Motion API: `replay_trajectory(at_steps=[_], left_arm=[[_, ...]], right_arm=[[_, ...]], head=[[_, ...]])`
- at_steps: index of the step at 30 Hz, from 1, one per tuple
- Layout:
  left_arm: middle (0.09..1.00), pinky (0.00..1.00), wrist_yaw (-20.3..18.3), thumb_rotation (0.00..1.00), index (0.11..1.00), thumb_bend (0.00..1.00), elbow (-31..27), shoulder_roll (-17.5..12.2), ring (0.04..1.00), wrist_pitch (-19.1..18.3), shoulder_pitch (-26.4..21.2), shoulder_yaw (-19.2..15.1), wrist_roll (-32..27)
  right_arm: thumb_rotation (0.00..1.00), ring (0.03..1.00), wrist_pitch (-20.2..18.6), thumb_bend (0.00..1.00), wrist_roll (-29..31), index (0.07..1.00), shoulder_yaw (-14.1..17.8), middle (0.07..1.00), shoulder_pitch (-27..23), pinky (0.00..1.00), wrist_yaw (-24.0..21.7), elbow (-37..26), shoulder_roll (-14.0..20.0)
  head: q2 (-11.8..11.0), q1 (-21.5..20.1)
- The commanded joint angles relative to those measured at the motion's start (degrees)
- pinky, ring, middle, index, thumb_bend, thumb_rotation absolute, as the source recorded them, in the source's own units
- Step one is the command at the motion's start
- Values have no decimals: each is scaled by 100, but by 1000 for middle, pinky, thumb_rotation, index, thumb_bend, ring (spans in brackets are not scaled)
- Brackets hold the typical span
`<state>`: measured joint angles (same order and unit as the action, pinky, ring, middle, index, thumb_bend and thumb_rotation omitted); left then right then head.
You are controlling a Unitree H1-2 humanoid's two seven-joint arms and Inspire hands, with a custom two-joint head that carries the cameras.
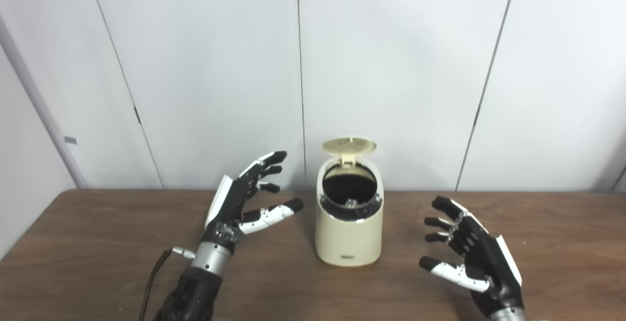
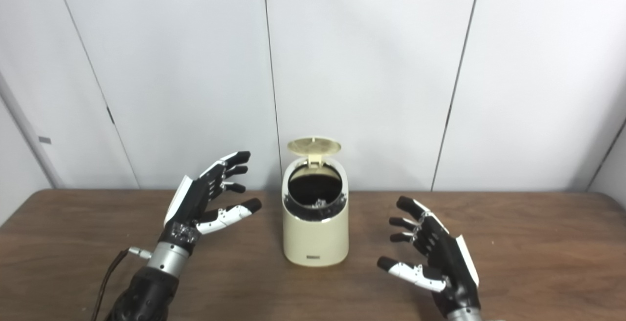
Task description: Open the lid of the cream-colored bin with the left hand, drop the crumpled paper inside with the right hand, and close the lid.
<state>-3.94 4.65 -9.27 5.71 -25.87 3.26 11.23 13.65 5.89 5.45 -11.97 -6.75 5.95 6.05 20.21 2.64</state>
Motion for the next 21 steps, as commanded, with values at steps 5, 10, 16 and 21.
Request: replay_trajectory(at_steps=[5, 10, 16, 21], left_arm=[[906, 694, -189, 394, 913, 920, -82, -163, 891, -35, -645, 93, 70], [910, 724, -257, 387, 920, 915, -63, -152, 895, -151, -892, 213, 176], [950, 783, -406, 399, 932, 923, 76, -153, 928, -317, -1163, 319, 274], [970, 818, -506, 417, 947, 922, 179, -183, 956, -396, -1369, 489, 487]], right_arm=[[196, 735, -5, 825, -101, 810, -21, 848, -90, 604, 135, -242, -15], [208, 742, -104, 825, -154, 813, -19, 858, -106, 621, 192, -303, 1], [222, 741, -85, 833, -178, 814, -34, 861, -121, 607, 230, -254, 25], [232, 727, -117, 830, -338, 817, -73, 861, -111, 592, 300, -314, 9]], head=[[-39, -42], [-36, -71], [-48, -100], [-43, -132]])
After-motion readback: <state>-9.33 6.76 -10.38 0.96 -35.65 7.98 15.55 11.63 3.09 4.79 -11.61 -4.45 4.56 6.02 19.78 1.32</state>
